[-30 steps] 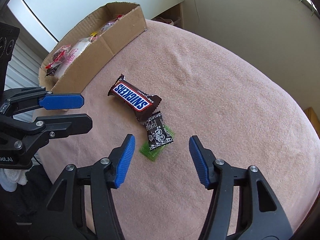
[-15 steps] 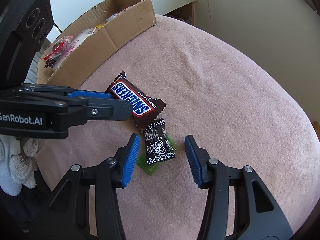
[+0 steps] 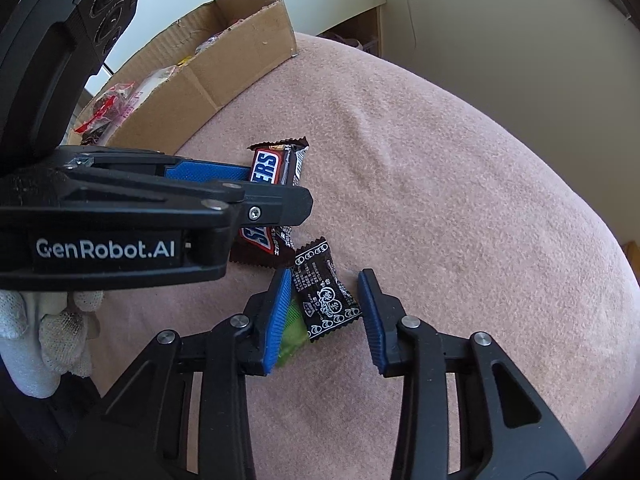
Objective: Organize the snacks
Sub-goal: 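Grasp the Snickers bar with the left tool while the right tool grasps the black candy, then carry the Snickers bar and black candy over the cardboard box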
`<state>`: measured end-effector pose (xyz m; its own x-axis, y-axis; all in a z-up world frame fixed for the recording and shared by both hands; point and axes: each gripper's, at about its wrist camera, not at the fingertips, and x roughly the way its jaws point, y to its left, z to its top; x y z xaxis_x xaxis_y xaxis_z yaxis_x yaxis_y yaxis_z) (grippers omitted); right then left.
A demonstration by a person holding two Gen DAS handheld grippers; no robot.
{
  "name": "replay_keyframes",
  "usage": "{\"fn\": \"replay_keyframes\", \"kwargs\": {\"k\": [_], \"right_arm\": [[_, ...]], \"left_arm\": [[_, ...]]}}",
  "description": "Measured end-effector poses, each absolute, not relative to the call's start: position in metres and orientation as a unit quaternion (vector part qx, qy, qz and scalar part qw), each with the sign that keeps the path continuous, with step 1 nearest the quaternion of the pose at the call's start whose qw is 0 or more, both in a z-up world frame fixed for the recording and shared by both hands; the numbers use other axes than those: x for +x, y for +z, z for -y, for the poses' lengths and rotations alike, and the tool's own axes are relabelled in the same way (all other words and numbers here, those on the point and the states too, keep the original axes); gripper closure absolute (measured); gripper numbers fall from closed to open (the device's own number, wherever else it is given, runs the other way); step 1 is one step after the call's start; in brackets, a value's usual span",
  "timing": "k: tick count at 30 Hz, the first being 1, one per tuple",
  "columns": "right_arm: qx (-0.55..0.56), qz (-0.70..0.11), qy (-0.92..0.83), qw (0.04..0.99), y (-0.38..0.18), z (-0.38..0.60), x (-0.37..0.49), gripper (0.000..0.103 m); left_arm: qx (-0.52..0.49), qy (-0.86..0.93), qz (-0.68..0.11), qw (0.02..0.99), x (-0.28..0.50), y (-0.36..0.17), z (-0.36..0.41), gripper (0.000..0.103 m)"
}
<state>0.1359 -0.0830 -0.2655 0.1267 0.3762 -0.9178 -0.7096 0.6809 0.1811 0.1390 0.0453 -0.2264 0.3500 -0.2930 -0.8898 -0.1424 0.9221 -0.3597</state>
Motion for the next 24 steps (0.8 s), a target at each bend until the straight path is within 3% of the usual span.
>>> {"fn": "replay_keyframes", "kwargs": {"k": [9, 15, 24], "right_arm": [[-0.137, -0.549, 0.343, 0.75, -0.266, 0.106, 0.15, 0.074], [-0.123, -0.553, 0.327, 0.756, -0.267, 0.126, 0.157, 0.082], [-0.104, -0.546, 0.319, 0.767, -0.261, 0.136, 0.147, 0.082]], "left_arm": [[-0.112, -0.043, -0.564, 0.817, 0.138, -0.229, -0.022, 0.059], [-0.043, -0.042, -0.553, 0.831, 0.137, -0.232, -0.005, 0.075], [-0.081, -0.046, -0.547, 0.832, 0.132, -0.228, -0.027, 0.076]]}}
